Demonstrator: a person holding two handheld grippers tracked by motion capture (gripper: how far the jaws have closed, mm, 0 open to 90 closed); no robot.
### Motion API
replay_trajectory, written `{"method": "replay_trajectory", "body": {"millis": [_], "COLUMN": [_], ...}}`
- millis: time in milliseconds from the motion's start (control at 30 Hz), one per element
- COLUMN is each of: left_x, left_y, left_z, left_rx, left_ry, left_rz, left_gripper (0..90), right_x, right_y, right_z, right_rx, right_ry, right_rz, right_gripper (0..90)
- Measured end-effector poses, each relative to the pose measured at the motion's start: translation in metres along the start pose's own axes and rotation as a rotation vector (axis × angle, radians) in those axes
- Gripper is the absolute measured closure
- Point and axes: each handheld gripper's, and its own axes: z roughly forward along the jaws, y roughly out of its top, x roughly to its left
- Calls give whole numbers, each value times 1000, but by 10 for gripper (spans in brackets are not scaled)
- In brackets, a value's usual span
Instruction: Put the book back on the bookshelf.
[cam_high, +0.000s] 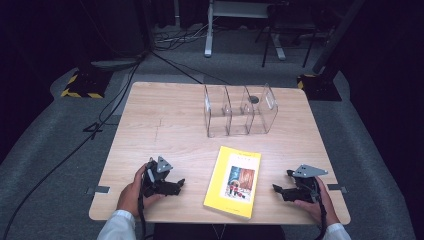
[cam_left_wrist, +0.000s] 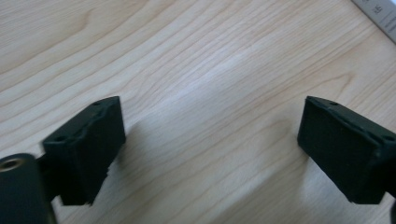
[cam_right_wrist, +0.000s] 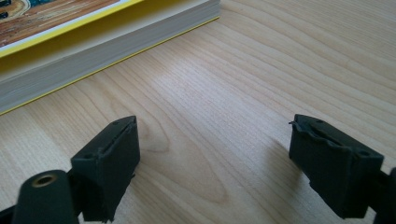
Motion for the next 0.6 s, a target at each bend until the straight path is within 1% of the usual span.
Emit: {"method": "replay_trajectory", "body": {"millis": [33, 167, 200, 233, 300, 367, 400, 433, 467, 500, 533, 567, 600], "left_x": [-1, -1, -1, -3, -7, -13, -16, -17, -21, -21, -23, -26, -26], "left_y": [0, -2, -4, -6, -10, -13, -14, -15, -15, -15, -15, -17, -17], "left_z": [1, -2, -4, -6, -10, -13, -13, -13, -13, -13, -14, -15, -15], "left_rx": [1, -1, 5, 4, 11, 9, 8, 7, 9, 9, 18, 14, 14], "left_ry": [1, 6, -5, -18, -61, -90, -106, -108, -117, -117, -124, -138, -138], "left_rz": [-11, 0, 6, 30, 73, 98, 112, 125, 116, 116, 127, 144, 144], "left_gripper": [41, 46, 48, 49, 48, 47, 47, 44, 39, 38, 38, 38, 38], "right_x": [0, 2, 2, 2, 3, 5, 7, 9, 12, 15, 15, 22, 22], "right_y": [0, 0, 0, 0, 1, 2, 3, 5, 5, 7, 7, 10, 10], "right_z": [0, -1, -1, 0, 0, 1, 0, 0, 0, 0, 0, 1, 1], "right_rx": [1, 4, 4, 4, 7, 15, 27, 39, 47, 62, 62, 77, 77], "right_ry": [0, -4, -5, -4, 0, 21, 32, 48, 61, 81, 81, 115, 115], "right_rz": [1, 2, 3, 1, -5, -30, -31, -51, -63, -86, -86, -119, -119], "right_gripper": [164, 164, 163, 163, 164, 164, 164, 164, 163, 162, 162, 152, 152]}}
